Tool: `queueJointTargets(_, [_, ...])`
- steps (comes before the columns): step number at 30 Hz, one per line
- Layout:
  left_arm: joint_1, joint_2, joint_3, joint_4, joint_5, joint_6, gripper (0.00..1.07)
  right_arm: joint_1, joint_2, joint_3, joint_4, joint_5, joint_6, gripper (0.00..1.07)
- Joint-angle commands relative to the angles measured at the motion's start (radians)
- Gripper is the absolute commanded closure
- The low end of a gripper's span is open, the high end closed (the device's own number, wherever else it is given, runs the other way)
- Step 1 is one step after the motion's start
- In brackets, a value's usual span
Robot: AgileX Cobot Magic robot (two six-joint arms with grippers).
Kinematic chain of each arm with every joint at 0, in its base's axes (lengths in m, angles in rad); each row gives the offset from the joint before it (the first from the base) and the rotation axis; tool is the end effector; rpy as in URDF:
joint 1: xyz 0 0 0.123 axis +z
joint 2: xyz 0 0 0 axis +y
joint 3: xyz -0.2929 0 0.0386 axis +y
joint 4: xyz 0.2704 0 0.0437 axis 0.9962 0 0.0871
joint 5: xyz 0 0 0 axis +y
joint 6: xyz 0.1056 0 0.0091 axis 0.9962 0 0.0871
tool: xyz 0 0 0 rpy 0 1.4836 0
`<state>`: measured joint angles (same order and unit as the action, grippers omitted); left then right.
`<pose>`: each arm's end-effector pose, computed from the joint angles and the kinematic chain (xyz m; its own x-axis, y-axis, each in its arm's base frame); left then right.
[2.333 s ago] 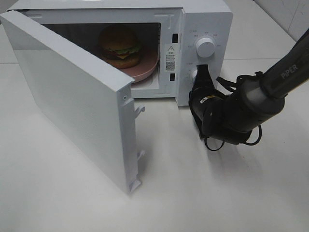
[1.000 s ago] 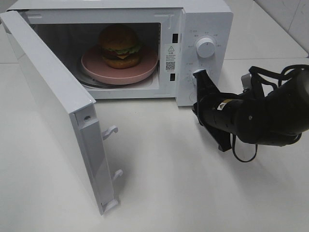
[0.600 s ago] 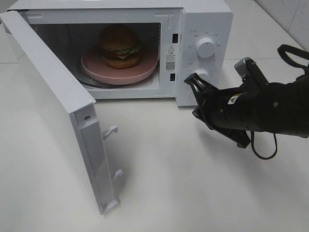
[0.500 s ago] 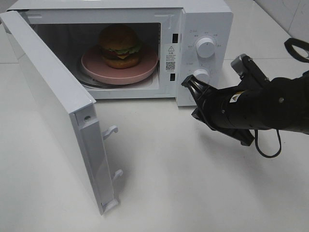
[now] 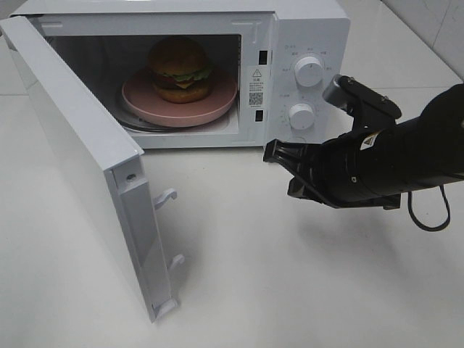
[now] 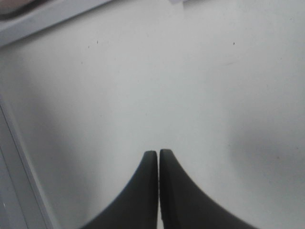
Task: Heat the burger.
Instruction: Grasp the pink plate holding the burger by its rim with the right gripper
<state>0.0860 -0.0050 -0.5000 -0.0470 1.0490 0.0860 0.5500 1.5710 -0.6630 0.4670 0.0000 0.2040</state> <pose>0.0177 -0.0028 0.2824 -0.4413 0.0247 -0.8970 -0.0219 0.9990 0.0382 0.2657 0.1629 0.1520 -0.8135 0.2305 -0.5339 -0.0215 0.9055 0.4238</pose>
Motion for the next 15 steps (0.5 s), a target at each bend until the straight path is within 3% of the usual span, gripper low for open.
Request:
queueJointTargets(1, [0.000,-0.019,0.002,0.002,-0.009,0.000,0.09,-0.001,-0.037,0.000,-0.007,0.110,-0.095,1.05])
queueJointTargets(10, [0.000,-0.019,0.002,0.002,-0.009,0.000,0.09,-0.001,-0.066,-0.025,-0.038,0.280,-0.170,1.04])
queueJointTargets(15, [0.000,-0.019,0.002,0.002,-0.009,0.000,0.09,-0.001,-0.066,-0.132,-0.215,0.515,-0.167,1.03])
